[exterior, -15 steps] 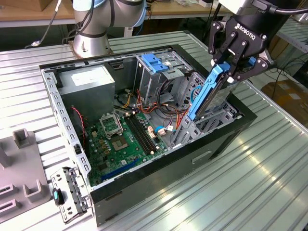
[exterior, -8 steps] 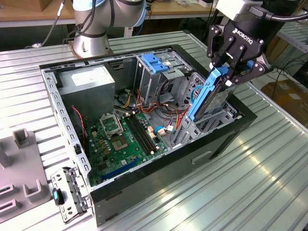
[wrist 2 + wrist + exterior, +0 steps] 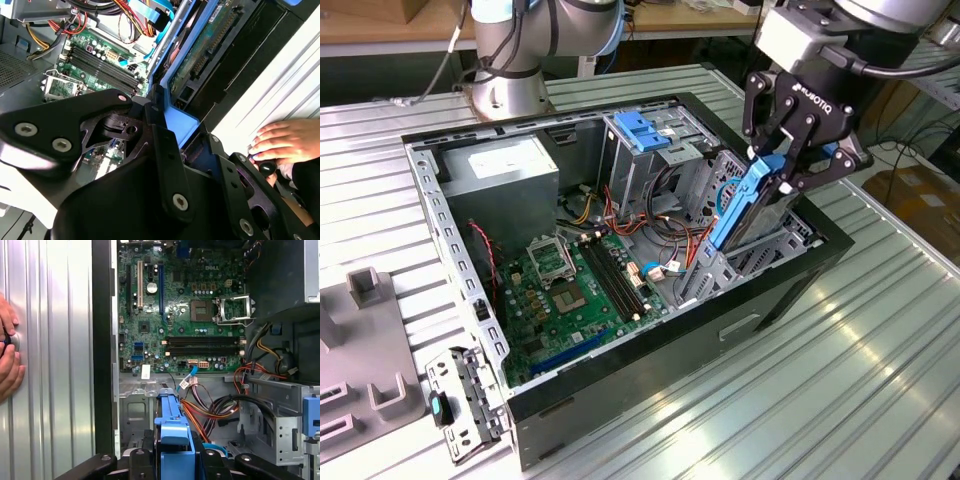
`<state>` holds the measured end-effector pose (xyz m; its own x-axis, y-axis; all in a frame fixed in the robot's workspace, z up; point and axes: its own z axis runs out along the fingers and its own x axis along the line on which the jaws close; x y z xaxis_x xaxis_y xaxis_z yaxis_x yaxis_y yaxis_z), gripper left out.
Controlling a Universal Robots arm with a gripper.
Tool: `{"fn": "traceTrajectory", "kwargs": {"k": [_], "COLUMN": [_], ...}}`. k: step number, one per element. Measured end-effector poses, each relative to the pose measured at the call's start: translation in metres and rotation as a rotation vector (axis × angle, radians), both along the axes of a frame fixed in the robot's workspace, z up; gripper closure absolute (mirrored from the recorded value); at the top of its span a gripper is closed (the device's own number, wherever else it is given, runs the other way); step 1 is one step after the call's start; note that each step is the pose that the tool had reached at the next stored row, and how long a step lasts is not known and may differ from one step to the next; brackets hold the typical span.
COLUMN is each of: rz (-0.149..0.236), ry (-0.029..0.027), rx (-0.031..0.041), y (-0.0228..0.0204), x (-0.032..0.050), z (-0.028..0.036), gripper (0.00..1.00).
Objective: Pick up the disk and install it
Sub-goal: 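Insert the disk into the insertion slot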
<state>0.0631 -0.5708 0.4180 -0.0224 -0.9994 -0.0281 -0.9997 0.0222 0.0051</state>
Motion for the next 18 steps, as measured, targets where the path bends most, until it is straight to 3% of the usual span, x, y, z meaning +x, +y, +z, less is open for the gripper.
{"fn": "traceTrajectory", "kwargs": {"k": [18], "rz": [0.000], "ry": [0.0000], "rx": [0.0001], "y": [-0.0003], "x": [0.0000], "z": [-0.0378], "gripper": [0.63]}}
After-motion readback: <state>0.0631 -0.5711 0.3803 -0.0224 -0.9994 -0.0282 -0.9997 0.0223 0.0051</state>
